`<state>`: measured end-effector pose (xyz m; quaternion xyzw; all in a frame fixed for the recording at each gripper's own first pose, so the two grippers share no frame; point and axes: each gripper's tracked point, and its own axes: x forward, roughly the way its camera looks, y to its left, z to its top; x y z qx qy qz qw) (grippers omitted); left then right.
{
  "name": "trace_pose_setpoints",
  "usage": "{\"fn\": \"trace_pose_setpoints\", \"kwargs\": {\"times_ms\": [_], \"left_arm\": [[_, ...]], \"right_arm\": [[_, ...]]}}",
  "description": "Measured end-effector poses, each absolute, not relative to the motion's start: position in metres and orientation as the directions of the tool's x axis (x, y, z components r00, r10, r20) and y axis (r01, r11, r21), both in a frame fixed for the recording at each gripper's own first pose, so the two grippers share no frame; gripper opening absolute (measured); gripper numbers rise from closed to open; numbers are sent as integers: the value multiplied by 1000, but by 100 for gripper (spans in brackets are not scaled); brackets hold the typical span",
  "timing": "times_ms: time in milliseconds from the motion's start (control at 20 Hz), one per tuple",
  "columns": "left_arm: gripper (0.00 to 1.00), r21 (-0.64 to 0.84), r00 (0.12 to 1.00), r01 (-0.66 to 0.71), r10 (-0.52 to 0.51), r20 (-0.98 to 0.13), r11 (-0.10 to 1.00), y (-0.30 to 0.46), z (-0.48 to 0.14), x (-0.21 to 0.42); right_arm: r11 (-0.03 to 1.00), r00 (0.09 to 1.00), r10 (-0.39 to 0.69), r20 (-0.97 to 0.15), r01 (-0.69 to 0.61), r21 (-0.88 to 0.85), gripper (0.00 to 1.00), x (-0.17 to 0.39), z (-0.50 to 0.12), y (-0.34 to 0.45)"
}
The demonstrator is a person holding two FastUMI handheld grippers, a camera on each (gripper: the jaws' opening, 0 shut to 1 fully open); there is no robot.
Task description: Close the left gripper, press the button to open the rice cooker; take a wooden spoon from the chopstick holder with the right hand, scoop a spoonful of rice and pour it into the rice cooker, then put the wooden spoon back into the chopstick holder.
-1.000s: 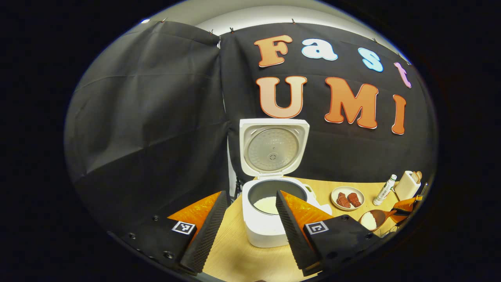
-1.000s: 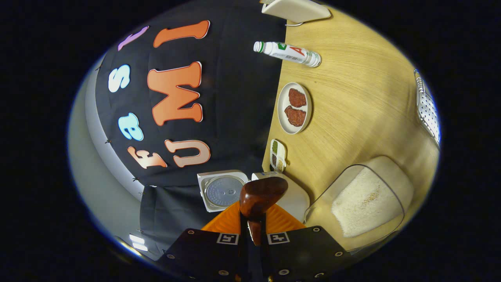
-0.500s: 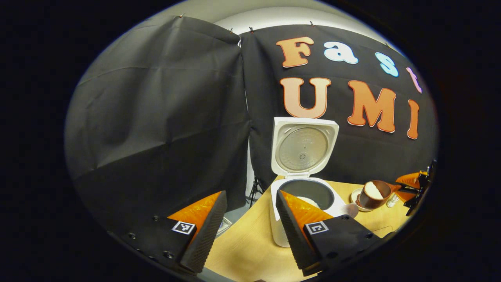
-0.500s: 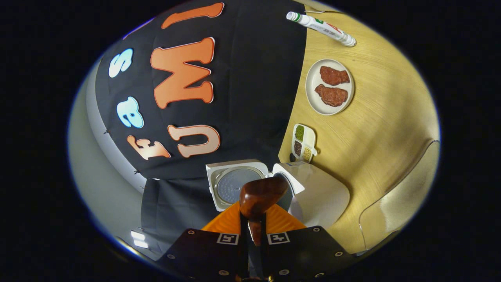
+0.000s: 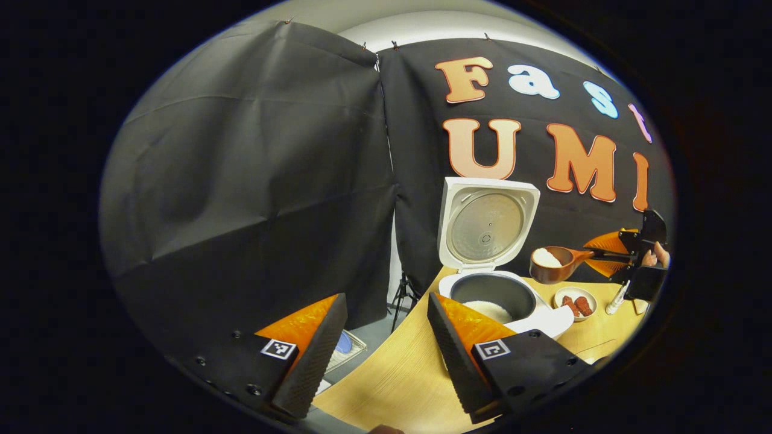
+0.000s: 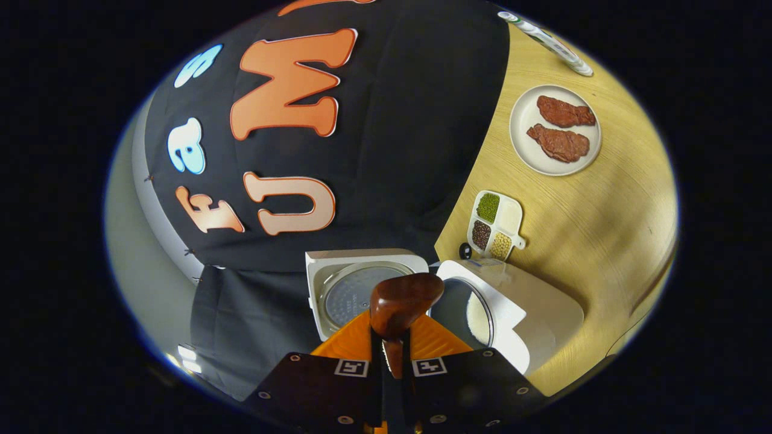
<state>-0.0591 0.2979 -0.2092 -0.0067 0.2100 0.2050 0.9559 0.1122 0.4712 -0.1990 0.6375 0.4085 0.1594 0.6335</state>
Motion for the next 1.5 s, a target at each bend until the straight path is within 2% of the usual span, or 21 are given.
{"fn": "trace_pose_setpoints", "kwargs": {"times_ms": [350, 600, 750, 1500], "left_arm": [[93, 57, 802, -422, 402, -442, 905, 314, -227, -69], [92, 46, 776, -451, 417, -472, 892, 322, -239, -79], [93, 54, 772, -450, 419, -478, 892, 320, -243, -75], [92, 65, 789, -418, 397, -468, 906, 305, -237, -72]], "right_arm": [[414, 631, 654, -418, 164, 895, 12, 138, -209, 510], [537, 646, 616, -450, 73, 840, 12, 144, -218, 521], [617, 667, 597, -445, -27, 787, 12, 148, -213, 524], [762, 742, 584, -331, -360, 539, 12, 149, -165, 536]]}}
